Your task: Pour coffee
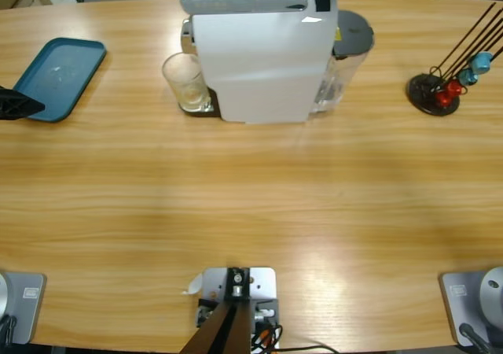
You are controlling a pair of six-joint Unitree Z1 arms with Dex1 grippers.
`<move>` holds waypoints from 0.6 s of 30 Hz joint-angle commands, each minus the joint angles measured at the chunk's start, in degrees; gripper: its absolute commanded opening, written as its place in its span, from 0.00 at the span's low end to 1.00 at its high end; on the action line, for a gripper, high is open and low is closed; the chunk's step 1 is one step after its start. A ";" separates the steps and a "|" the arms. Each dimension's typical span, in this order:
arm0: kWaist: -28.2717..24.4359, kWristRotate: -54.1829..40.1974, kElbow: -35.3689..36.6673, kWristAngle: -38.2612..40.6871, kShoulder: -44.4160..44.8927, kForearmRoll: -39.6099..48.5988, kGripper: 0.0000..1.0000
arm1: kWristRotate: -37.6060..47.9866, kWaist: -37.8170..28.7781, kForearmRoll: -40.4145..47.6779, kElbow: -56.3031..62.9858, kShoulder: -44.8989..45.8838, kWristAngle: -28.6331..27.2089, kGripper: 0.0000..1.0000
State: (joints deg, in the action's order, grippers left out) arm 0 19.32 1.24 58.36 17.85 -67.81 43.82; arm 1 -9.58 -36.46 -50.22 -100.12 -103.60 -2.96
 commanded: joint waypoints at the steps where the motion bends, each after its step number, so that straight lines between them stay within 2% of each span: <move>1: -0.42 -0.54 -0.35 1.14 -2.13 -0.67 0.82 | -0.60 0.33 -0.58 2.58 -0.18 1.02 0.00; 18: -0.37 -0.80 -0.17 2.10 -3.12 -0.67 0.82 | -0.61 -0.62 -2.65 -0.85 2.78 0.32 0.00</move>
State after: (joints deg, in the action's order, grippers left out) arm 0 19.32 1.05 58.38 18.99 -69.30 43.82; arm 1 -9.58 -36.46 -51.10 -100.37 -103.00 -2.96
